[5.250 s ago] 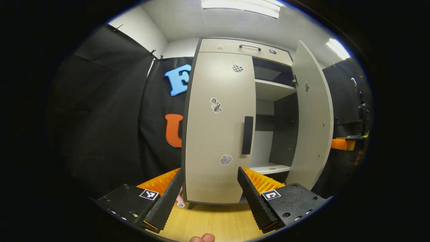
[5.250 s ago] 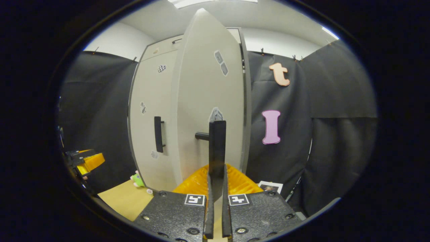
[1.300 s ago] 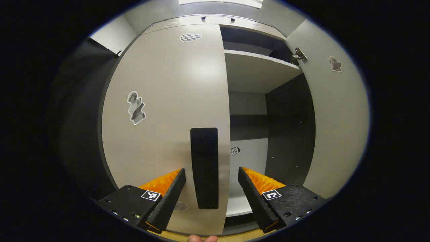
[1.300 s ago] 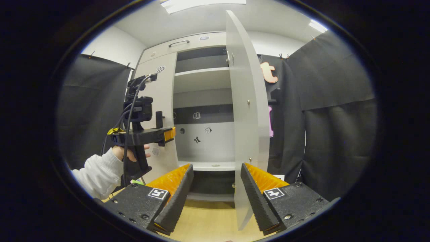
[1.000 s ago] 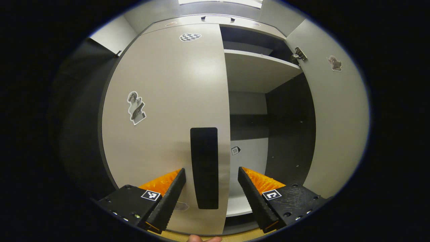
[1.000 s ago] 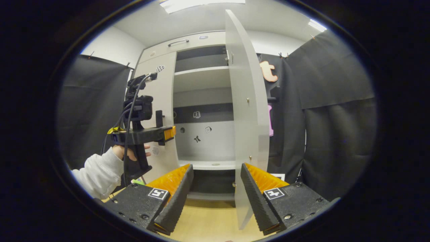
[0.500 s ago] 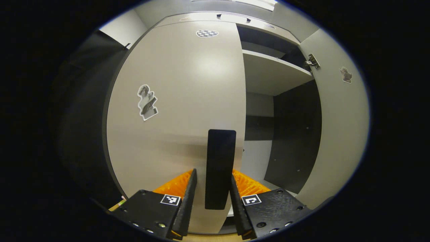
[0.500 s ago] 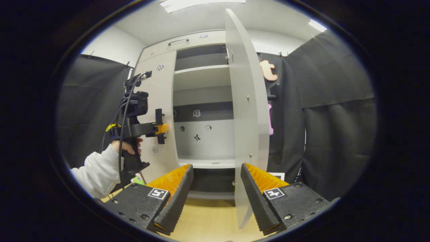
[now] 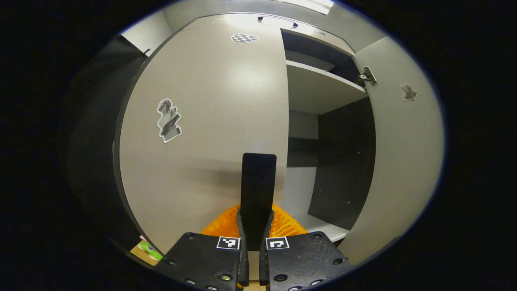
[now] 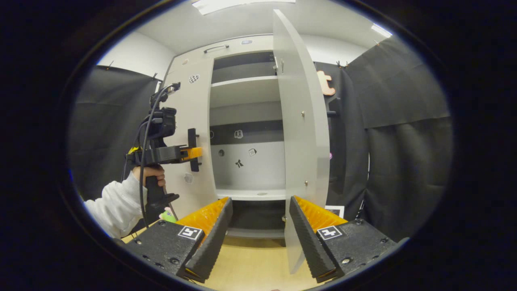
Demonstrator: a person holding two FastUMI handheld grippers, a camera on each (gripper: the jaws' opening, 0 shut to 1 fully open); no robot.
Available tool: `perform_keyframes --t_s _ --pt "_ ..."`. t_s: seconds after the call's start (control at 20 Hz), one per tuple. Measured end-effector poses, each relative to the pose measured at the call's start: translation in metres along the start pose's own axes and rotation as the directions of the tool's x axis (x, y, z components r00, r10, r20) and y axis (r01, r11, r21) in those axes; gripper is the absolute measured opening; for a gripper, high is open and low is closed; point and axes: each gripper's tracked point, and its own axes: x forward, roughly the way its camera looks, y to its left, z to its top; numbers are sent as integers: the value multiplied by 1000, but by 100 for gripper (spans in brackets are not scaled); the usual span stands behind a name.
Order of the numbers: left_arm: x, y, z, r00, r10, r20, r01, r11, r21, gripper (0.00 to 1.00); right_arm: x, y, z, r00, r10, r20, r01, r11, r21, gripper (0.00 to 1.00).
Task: Open the right door of the double-door shoe cabinet with the right hand, and open the left door with the left hand.
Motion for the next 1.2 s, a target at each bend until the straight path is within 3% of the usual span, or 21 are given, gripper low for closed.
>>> perform_keyframes --t_s 0.45,1.2 --pt "-53 4 5 1000 -9 2 9 999 40 9 -9 7 -5 1000 -4 -12 4 1000 -3 89" --pt "-147 69 9 1000 23 11 -24 998 58 8 -20 35 -4 1000 -3 4 3 1000 -22 89"
